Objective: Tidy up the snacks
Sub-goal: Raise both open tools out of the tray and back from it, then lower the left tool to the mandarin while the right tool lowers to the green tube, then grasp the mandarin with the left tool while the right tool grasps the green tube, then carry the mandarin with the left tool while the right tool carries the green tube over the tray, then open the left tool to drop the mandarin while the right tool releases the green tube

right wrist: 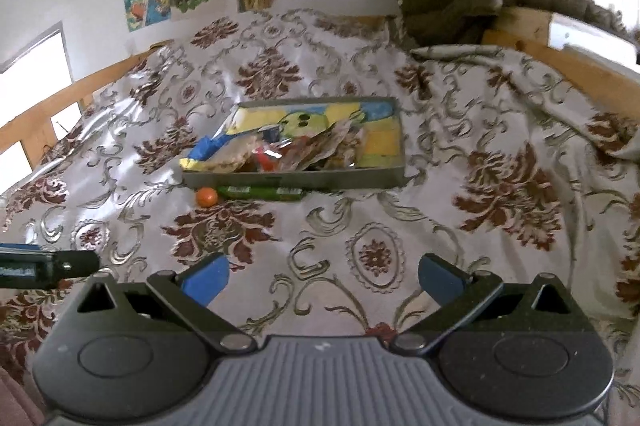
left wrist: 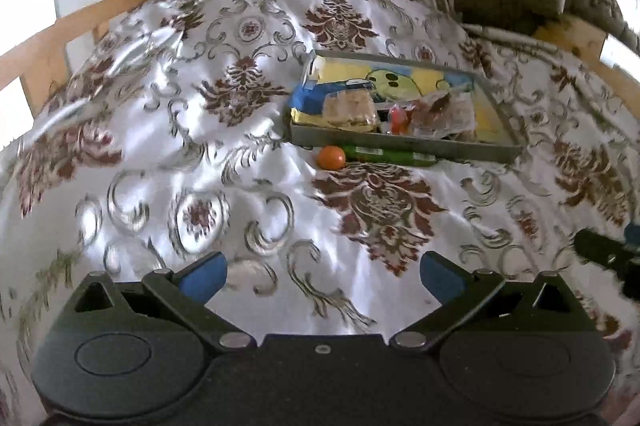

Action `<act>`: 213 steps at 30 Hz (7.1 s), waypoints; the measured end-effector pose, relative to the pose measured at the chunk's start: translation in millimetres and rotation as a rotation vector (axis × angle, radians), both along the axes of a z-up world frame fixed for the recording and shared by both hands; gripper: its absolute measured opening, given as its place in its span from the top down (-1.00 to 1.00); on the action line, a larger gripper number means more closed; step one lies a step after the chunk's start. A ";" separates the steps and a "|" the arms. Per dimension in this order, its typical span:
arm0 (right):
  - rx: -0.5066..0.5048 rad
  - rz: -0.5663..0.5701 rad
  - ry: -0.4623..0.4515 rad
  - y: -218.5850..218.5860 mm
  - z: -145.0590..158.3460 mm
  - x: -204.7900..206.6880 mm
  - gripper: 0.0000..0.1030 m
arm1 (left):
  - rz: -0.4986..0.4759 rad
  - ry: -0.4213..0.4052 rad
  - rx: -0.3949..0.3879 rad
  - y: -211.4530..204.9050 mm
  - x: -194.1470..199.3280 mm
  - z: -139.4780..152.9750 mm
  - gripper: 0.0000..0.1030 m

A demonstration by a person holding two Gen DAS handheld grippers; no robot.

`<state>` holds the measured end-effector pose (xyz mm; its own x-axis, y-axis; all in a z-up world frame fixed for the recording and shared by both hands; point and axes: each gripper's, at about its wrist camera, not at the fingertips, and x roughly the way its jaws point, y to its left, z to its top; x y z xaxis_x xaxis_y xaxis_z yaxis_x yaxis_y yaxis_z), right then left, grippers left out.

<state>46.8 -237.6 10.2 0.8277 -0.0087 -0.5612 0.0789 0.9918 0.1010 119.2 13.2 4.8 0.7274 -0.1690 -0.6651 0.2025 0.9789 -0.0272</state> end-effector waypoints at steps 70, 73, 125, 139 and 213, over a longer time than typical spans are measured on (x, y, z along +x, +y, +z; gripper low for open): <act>0.201 0.553 0.227 -13.1 -83.8 266.6 -0.47 | -0.100 0.096 -0.161 -12.8 233.7 -92.9 0.29; 0.156 0.527 0.236 -7.9 -91.8 270.7 -0.29 | -0.112 0.086 -0.133 -16.4 232.2 -93.6 0.30; 0.113 0.676 0.274 66.0 -100.9 298.3 -0.21 | 0.116 0.193 -0.217 36.4 227.1 -78.0 0.31; -0.019 0.623 0.262 88.9 -84.9 264.6 0.62 | 0.088 0.179 -0.202 21.1 225.6 -76.2 0.32; 0.101 0.002 -0.087 -50.3 -15.2 259.5 -0.04 | -0.042 -0.212 -0.171 -117.1 264.6 -2.4 -0.75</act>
<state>306.3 -287.8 -5.0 0.8733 0.0461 -0.4850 0.0635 0.9762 0.2072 383.8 -104.0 2.5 0.8372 -0.2984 -0.4583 0.2613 0.9544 -0.1440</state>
